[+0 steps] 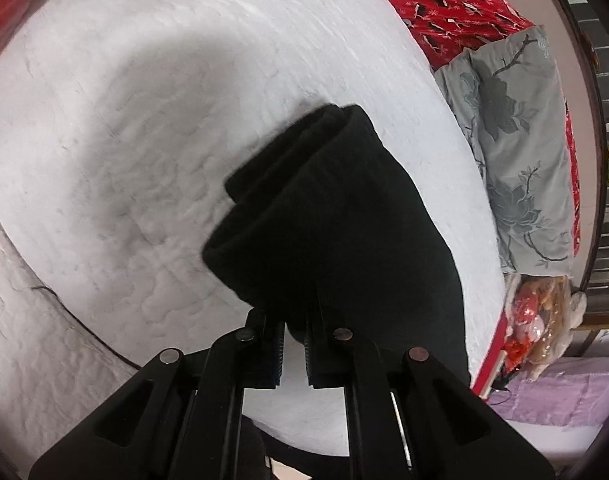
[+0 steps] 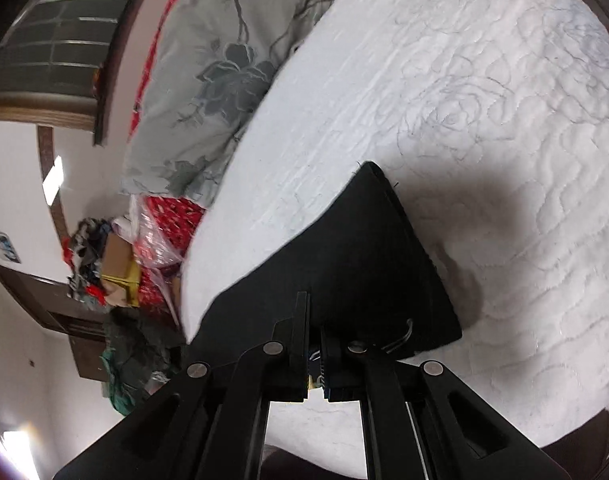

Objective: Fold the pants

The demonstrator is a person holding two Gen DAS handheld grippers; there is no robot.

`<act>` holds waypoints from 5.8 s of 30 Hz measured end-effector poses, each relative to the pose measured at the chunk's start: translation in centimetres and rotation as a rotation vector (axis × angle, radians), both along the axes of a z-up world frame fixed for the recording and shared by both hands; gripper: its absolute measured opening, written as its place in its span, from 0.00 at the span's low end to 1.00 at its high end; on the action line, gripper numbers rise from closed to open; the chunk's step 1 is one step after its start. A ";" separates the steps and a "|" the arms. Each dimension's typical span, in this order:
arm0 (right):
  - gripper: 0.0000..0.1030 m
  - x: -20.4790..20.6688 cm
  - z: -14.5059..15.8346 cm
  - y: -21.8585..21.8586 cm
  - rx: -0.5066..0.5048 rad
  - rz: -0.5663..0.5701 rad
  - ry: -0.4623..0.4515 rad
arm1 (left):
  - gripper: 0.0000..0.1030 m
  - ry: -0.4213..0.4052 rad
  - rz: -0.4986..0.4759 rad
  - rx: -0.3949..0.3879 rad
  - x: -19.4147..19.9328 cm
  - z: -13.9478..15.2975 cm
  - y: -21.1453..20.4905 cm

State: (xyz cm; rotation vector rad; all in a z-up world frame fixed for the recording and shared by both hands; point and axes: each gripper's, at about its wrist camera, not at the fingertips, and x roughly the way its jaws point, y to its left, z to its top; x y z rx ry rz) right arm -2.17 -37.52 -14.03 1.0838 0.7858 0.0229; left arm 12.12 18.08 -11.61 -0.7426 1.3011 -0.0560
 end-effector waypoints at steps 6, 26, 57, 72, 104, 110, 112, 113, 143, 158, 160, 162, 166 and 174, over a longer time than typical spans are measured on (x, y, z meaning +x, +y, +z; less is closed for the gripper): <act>0.08 -0.9 -1.8 -0.1 -0.053 0.001 0.098 | 0.06 0.027 0.007 -0.021 -0.4 -0.6 0.7; 0.54 -2.0 -1.5 -2.2 0.017 -0.122 0.112 | 0.42 -0.054 0.025 -0.098 -0.7 0.4 0.3; 0.07 -1.1 1.7 -2.9 -0.123 -0.147 0.031 | 0.14 0.014 -0.039 0.025 0.5 -1.2 -2.4; 0.54 -5.9 2.1 -5.2 -0.216 -0.205 0.086 | 0.15 -0.133 -0.078 -0.044 -3.1 3.7 0.5; 0.07 5.5 3.1 -4.5 -0.449 0.014 0.132 | 0.04 -0.211 -0.284 0.474 8.8 5.5 -6.4; 0.04 5.0 1.7 -5.4 -0.425 -0.035 0.171 | 0.03 -0.117 -0.239 0.426 9.4 3.1 -3.9; 0.08 4.6 1.5 -5.5 -0.408 -0.044 0.165 | 0.03 -0.114 -0.200 0.291 9.0 3.3 -2.0; 0.08 4.4 1.5 -5.6 -0.390 -0.042 0.155 | 0.03 -0.111 -0.194 0.254 8.9 3.3 -1.6; 0.03 4.2 3.0 -4.0 -0.364 -0.011 0.062 | 0.04 -0.192 -0.342 0.431 9.3 5.1 -6.9; 0.25 1.4 1.1 -5.3 -0.319 -0.065 0.151 | 0.04 -0.103 -0.223 0.362 6.7 4.3 -1.1; 0.36 0.1 1.9 -4.9 -0.295 -0.068 0.113 | 0.04 -0.122 -0.216 0.276 4.9 5.1 -0.4; 0.48 -1.2 2.4 -4.5 -0.266 -0.067 0.086 | 0.11 -0.143 -0.222 0.198 2.5 5.7 -0.4; 0.52 -3.2 2.1 -3.4 -0.204 -0.055 0.067 | 0.39 -0.158 -0.210 0.102 -0.8 5.2 -1.4; 0.52 -4.6 -0.7 -2.1 -0.089 -0.057 0.127 | 0.39 -0.026 -0.116 -0.062 -1.4 0.2 -1.8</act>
